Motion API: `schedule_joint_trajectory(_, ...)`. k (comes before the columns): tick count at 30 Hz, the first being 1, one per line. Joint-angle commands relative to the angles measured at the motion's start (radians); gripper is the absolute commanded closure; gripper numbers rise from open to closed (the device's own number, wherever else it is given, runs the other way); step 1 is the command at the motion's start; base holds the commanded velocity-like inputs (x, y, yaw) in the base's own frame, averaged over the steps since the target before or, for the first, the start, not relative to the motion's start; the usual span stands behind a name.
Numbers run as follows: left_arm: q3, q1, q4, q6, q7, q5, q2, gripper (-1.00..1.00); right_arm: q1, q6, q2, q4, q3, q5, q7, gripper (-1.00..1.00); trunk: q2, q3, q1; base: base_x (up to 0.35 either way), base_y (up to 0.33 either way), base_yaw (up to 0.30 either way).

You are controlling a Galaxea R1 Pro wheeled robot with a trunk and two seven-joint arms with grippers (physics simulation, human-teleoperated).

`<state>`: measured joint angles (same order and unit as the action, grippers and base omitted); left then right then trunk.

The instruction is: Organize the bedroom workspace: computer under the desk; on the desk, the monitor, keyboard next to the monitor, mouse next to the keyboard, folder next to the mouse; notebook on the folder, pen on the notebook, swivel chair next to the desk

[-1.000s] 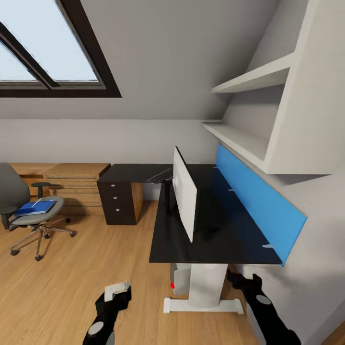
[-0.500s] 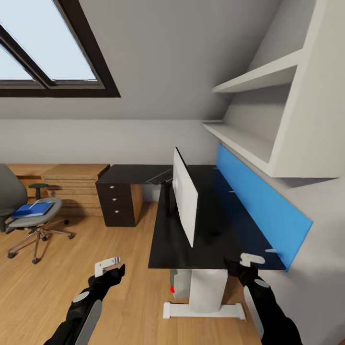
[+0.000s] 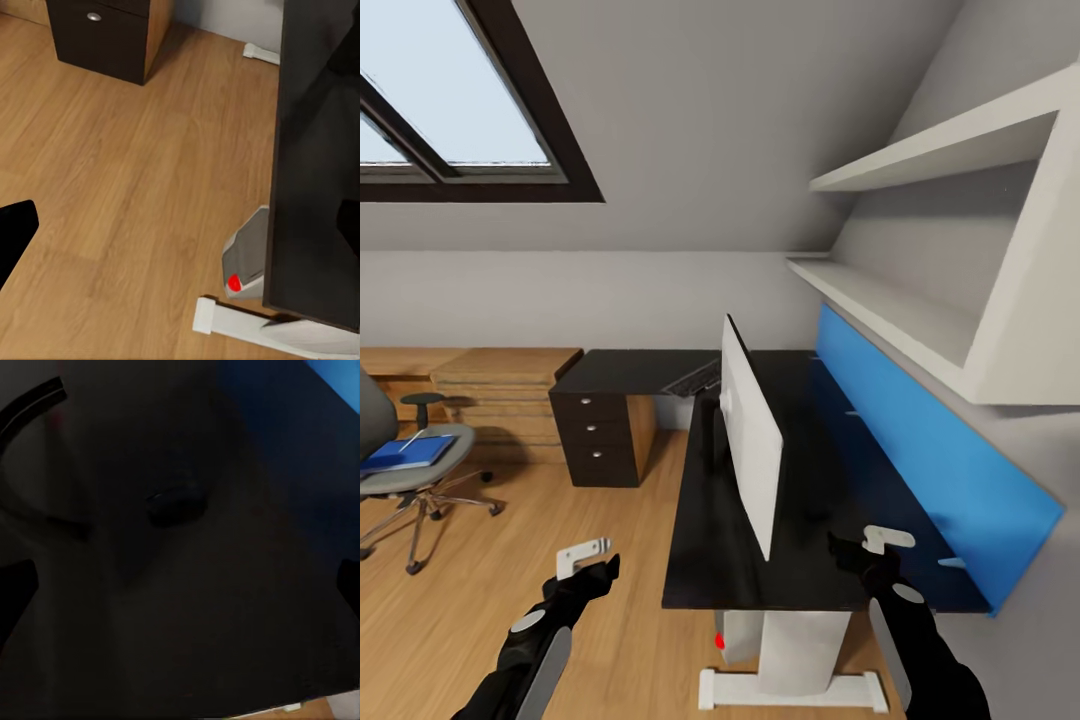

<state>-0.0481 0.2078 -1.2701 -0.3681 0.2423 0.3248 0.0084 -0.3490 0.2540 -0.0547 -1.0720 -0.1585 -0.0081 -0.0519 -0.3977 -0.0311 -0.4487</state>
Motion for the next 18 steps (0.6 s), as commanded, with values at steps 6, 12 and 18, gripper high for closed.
schedule_joint_trajectory(6, -0.004, 0.001, 0.014, -0.003, 0.01, 0.009, 0.0, -1.0, -0.001, 0.003, 0.013, 0.007, 0.0, 0.004, 0.0, -1.0, -0.002, -0.002, -0.001, 0.325, 0.0, 0.0)
schedule_joint_trajectory(12, -0.003, 0.001, 0.017, -0.003, 0.009, 0.01, 0.001, -1.0, -0.001, -0.01, 0.033, 0.031, 0.0, 0.012, 0.002, -1.0, -0.002, -0.002, -0.001, 0.322, 0.0, 0.0)
schedule_joint_trajectory(18, 0.001, 0.001, 0.017, -0.003, 0.008, 0.012, 0.003, -1.0, -0.001, -0.12, 0.039, 0.138, 0.003, 0.095, 0.004, -1.0, -0.002, -0.002, -0.001, 0.315, 0.0, 0.0)
